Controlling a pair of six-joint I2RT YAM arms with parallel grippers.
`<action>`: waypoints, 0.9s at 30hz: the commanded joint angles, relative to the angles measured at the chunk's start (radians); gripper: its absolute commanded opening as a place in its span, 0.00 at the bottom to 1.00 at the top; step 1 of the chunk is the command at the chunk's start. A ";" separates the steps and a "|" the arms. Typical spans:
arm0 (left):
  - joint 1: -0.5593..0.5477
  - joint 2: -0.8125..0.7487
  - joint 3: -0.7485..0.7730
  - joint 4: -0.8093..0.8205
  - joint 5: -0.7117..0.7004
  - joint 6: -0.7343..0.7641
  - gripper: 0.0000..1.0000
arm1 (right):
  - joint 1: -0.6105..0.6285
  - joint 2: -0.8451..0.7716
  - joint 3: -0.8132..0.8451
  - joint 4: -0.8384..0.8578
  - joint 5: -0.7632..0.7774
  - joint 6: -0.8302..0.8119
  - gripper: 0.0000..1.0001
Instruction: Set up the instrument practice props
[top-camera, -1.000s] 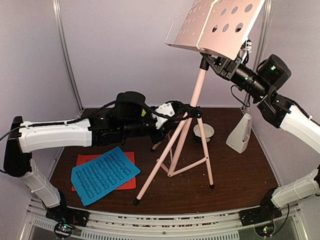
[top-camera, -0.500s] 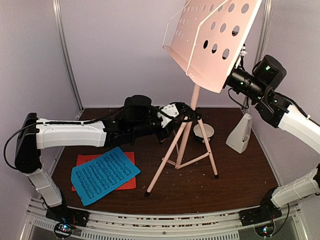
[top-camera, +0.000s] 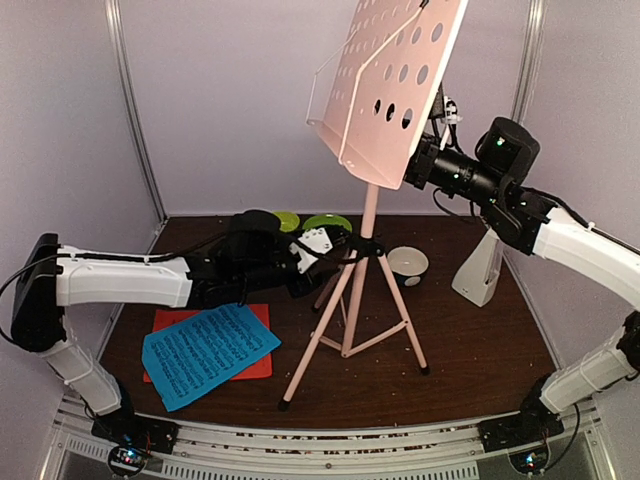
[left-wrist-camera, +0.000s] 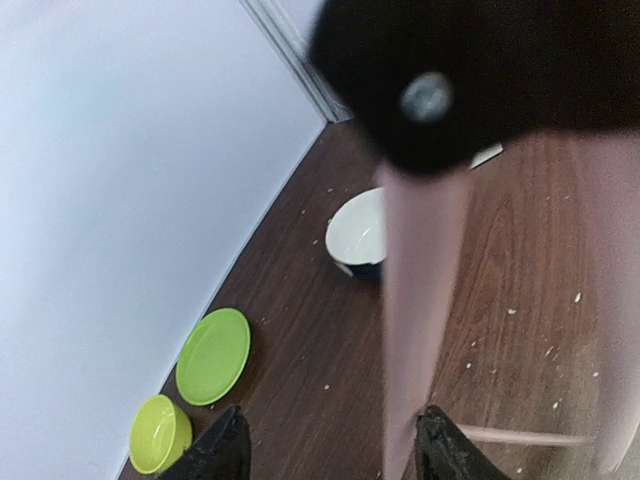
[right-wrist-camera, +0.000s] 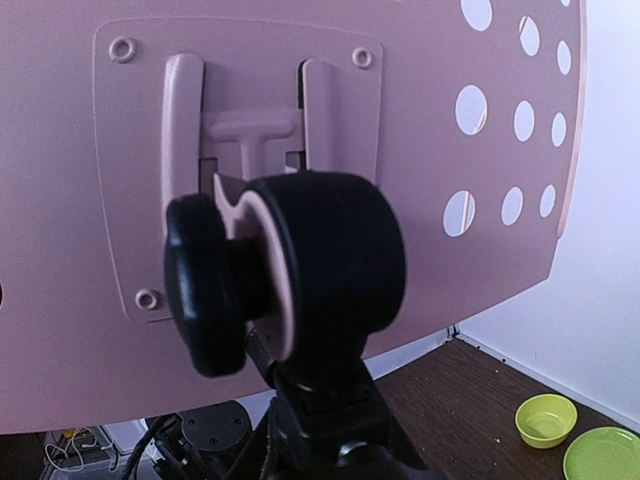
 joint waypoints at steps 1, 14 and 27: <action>0.048 -0.111 -0.082 0.048 -0.094 -0.058 0.61 | -0.002 -0.048 0.065 0.155 0.001 0.020 0.00; 0.064 -0.357 -0.283 -0.020 0.041 -0.238 0.66 | 0.011 -0.027 0.075 0.179 -0.027 -0.038 0.00; 0.064 -0.442 -0.336 -0.085 -0.003 -0.231 0.66 | 0.042 -0.024 0.025 0.311 0.048 -0.175 0.00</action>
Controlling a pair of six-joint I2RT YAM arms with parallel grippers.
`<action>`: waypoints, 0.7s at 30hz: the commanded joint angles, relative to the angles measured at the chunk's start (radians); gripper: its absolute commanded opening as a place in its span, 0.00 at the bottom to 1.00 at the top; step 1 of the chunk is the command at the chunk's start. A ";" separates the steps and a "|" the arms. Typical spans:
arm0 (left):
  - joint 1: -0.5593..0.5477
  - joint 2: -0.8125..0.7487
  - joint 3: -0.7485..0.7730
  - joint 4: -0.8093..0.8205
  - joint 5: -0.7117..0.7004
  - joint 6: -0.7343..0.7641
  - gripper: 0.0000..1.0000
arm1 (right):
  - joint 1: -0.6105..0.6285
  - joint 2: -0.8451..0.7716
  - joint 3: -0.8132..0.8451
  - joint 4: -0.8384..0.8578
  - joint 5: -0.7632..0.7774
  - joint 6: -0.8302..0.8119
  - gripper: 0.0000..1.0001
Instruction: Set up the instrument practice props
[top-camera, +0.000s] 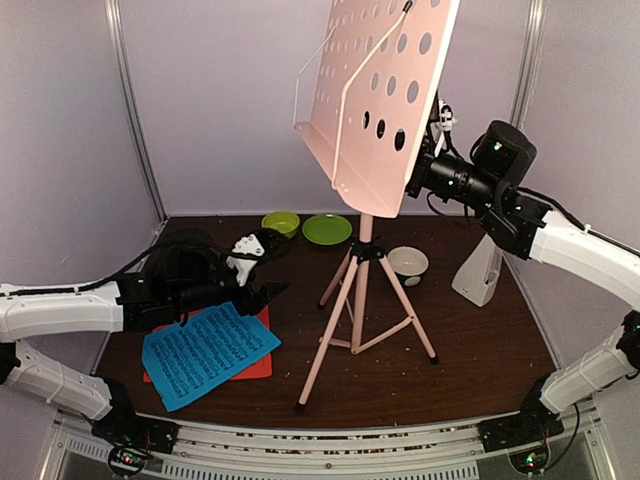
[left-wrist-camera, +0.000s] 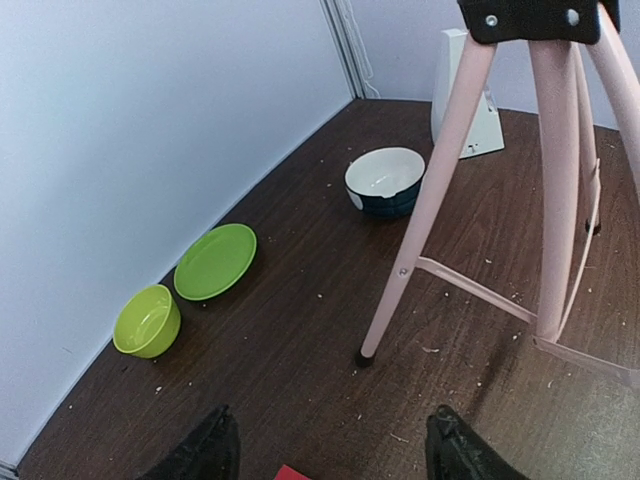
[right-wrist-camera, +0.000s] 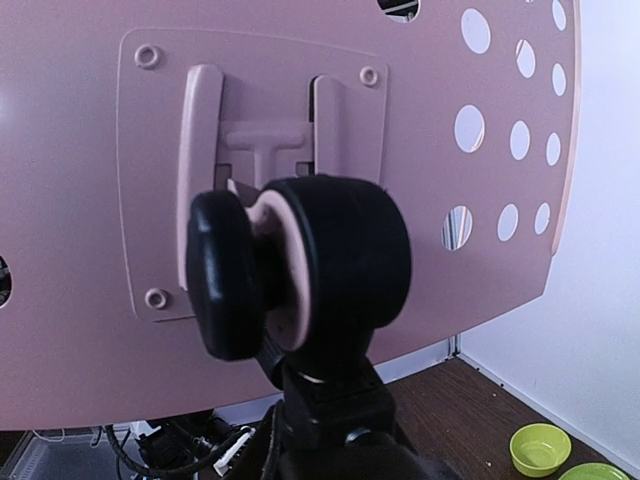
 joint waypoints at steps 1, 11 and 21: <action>0.001 -0.033 -0.002 -0.004 -0.004 -0.004 0.66 | 0.003 -0.029 0.040 0.270 0.064 -0.065 0.00; 0.001 -0.057 0.000 -0.062 -0.001 0.014 0.66 | 0.034 0.012 0.010 0.379 0.102 -0.127 0.00; 0.001 -0.084 -0.015 -0.114 0.015 0.032 0.66 | 0.046 0.045 -0.031 0.416 0.086 -0.134 0.00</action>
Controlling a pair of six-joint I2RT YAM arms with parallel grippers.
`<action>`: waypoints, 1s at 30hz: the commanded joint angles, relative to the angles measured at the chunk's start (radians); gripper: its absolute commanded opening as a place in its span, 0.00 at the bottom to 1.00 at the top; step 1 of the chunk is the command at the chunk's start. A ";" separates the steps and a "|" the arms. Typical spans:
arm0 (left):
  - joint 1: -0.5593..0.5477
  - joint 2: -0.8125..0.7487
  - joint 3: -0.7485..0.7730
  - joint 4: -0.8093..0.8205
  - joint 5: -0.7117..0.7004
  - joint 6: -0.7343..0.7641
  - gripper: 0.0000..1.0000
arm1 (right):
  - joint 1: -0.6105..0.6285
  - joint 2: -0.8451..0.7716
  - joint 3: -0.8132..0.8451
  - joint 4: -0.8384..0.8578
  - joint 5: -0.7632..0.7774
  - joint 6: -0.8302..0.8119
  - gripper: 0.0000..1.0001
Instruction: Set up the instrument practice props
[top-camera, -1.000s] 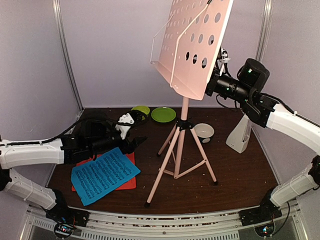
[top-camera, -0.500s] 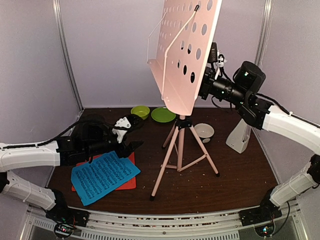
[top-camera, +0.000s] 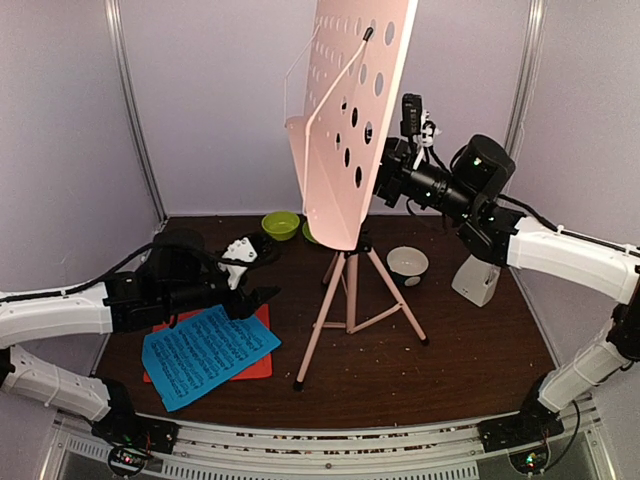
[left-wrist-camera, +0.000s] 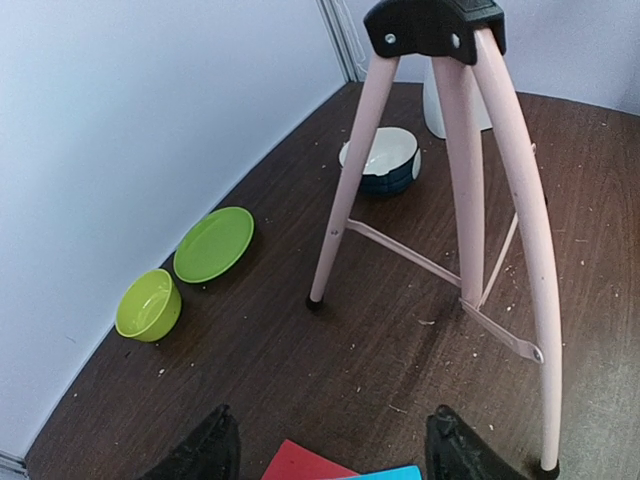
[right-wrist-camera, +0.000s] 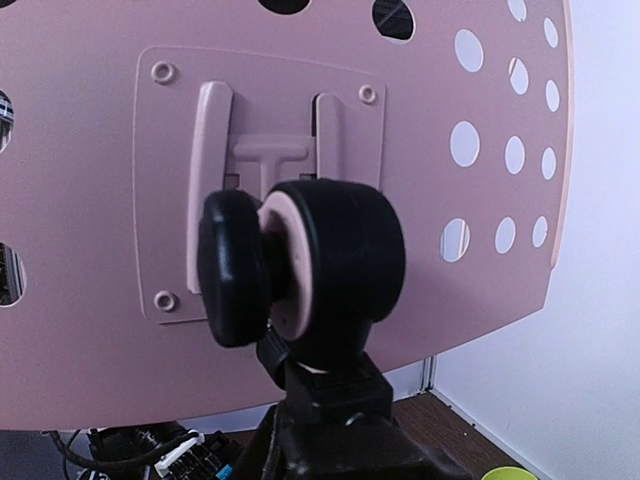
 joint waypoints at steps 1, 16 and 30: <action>0.001 -0.016 -0.016 -0.003 0.015 0.019 0.65 | 0.004 -0.053 -0.007 0.222 0.044 -0.017 0.00; 0.001 0.043 0.018 -0.008 0.058 0.057 0.65 | 0.003 -0.157 -0.184 0.171 0.137 -0.061 0.58; 0.005 0.113 0.063 -0.004 0.092 0.010 0.67 | 0.003 -0.328 -0.366 0.030 0.215 -0.070 0.81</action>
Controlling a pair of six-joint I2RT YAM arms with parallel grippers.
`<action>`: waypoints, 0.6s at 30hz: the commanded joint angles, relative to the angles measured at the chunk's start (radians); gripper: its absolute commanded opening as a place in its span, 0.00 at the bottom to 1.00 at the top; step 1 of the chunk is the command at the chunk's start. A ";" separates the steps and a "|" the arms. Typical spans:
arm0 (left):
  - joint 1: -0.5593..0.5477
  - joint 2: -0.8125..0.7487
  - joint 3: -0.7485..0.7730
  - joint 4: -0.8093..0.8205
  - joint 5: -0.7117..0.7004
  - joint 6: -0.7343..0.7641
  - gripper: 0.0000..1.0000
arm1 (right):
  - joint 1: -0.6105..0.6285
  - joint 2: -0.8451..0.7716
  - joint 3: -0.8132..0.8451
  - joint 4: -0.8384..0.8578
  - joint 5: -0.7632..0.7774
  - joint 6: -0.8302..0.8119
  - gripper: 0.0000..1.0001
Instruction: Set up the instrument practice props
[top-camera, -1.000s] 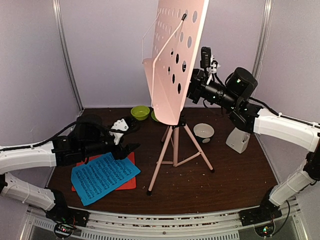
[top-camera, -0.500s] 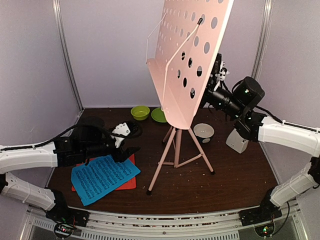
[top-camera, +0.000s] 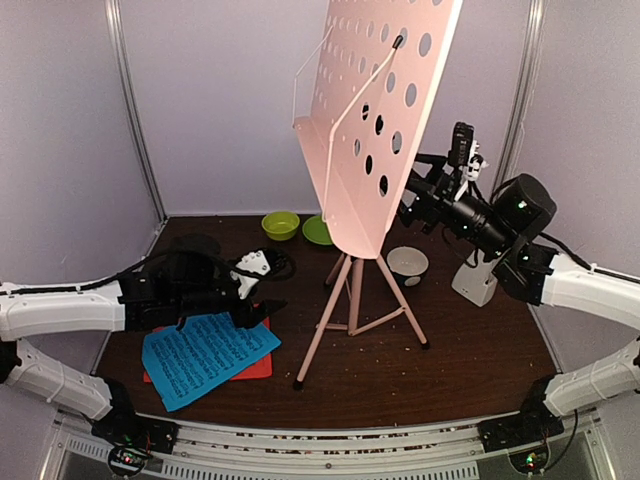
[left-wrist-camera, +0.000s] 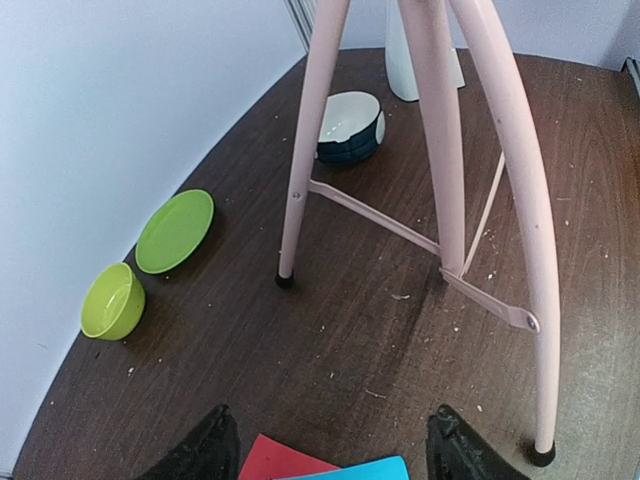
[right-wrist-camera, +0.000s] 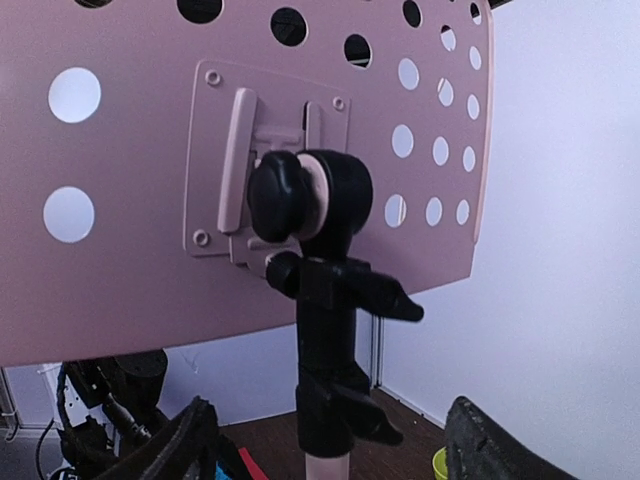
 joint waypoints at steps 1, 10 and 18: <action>0.007 0.046 0.069 0.008 0.032 -0.048 0.67 | -0.001 -0.091 -0.061 -0.084 0.065 -0.013 0.85; 0.009 0.034 0.029 0.021 0.128 -0.103 0.66 | -0.004 -0.342 -0.188 -0.369 0.168 -0.022 0.93; 0.009 0.004 -0.071 0.042 0.172 -0.181 0.66 | -0.008 -0.510 -0.306 -0.669 0.256 0.061 0.96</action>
